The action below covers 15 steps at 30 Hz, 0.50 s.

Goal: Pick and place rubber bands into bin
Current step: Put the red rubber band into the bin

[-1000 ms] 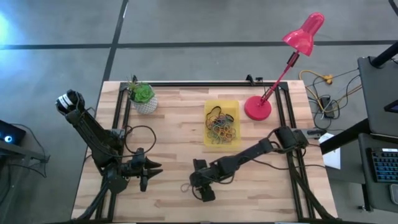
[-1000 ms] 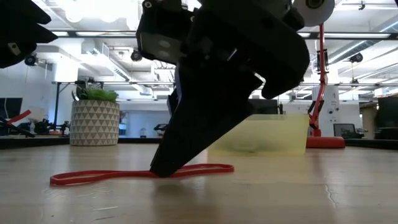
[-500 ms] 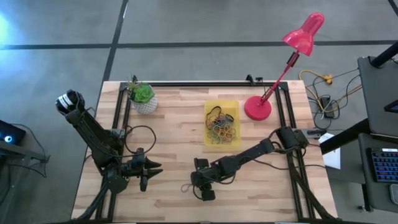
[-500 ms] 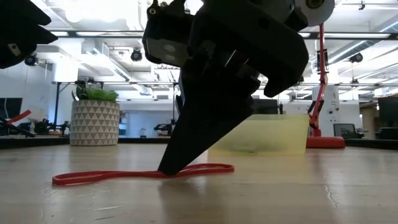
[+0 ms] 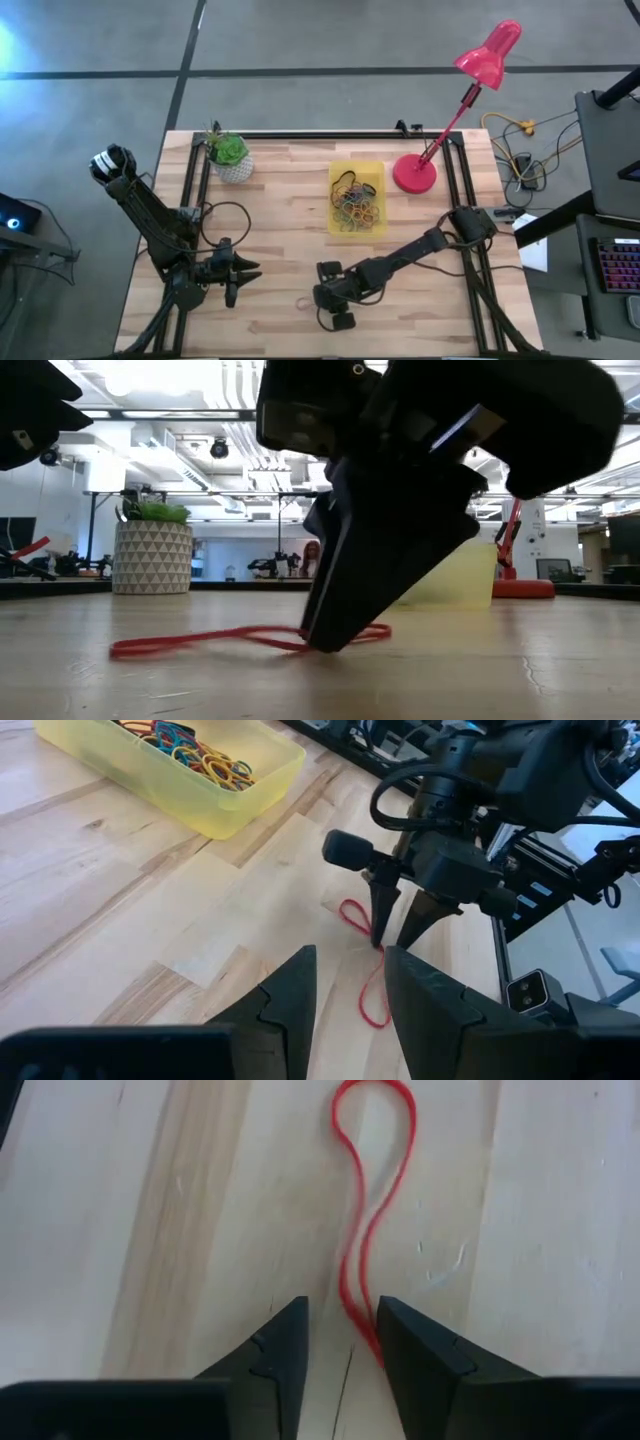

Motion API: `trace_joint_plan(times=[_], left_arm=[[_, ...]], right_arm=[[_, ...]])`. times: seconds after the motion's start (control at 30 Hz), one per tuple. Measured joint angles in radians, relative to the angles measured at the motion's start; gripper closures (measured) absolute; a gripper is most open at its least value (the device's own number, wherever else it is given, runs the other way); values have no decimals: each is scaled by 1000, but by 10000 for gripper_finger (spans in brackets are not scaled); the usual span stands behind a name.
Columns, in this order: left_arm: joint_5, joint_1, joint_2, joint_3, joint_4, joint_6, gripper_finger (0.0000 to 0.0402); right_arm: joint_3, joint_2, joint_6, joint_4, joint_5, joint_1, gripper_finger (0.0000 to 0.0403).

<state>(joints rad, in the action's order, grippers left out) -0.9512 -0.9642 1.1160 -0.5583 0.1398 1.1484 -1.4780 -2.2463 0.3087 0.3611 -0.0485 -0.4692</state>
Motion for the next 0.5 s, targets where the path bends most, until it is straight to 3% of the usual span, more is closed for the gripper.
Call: trace_joint_plan(times=[0.23, 0.5], left_arm=[[0, 0, 0, 1, 0, 0, 298], [0, 0, 0, 1, 0, 0, 298]], right_arm=[[0, 2, 16, 24, 5, -9, 317], [0, 2, 32, 42, 25, -9, 390]])
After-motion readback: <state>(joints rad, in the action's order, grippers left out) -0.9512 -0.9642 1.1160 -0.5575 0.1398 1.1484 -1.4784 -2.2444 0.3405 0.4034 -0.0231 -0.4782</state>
